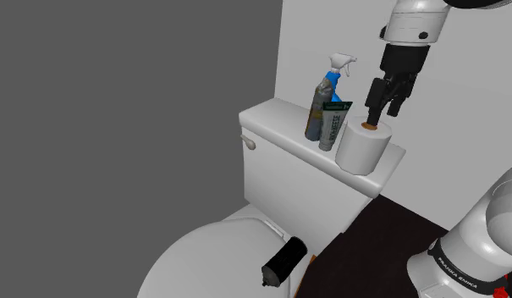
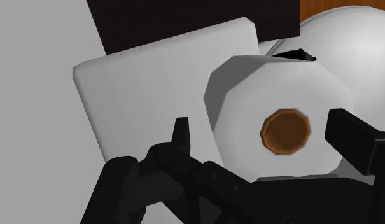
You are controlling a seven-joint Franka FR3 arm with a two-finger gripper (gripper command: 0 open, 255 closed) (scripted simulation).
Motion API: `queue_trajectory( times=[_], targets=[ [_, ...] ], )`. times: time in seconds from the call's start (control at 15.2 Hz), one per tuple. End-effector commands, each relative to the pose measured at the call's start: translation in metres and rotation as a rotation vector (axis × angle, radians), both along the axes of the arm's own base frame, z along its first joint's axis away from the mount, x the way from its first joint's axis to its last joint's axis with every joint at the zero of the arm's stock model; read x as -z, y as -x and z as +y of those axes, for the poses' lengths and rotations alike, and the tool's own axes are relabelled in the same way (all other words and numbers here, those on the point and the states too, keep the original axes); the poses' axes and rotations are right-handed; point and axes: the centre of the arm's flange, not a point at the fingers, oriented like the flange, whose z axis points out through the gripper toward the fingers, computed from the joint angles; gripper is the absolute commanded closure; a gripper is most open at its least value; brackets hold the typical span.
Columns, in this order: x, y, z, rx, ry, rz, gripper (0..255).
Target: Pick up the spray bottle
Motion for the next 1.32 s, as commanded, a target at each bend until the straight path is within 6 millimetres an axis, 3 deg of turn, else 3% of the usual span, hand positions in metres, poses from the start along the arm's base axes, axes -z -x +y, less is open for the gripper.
queue_trajectory(
  times=[0.0, 0.66, 1.25],
  targets=[
    [0.0, 0.0, 0.0, 0.0, 0.0, 0.0, 0],
    [-0.001, -0.053, -0.034, -0.113, 0.023, -0.483, 0],
    [0.039, -0.054, -0.034, -0.115, 0.023, -0.491, 0]
  ],
)
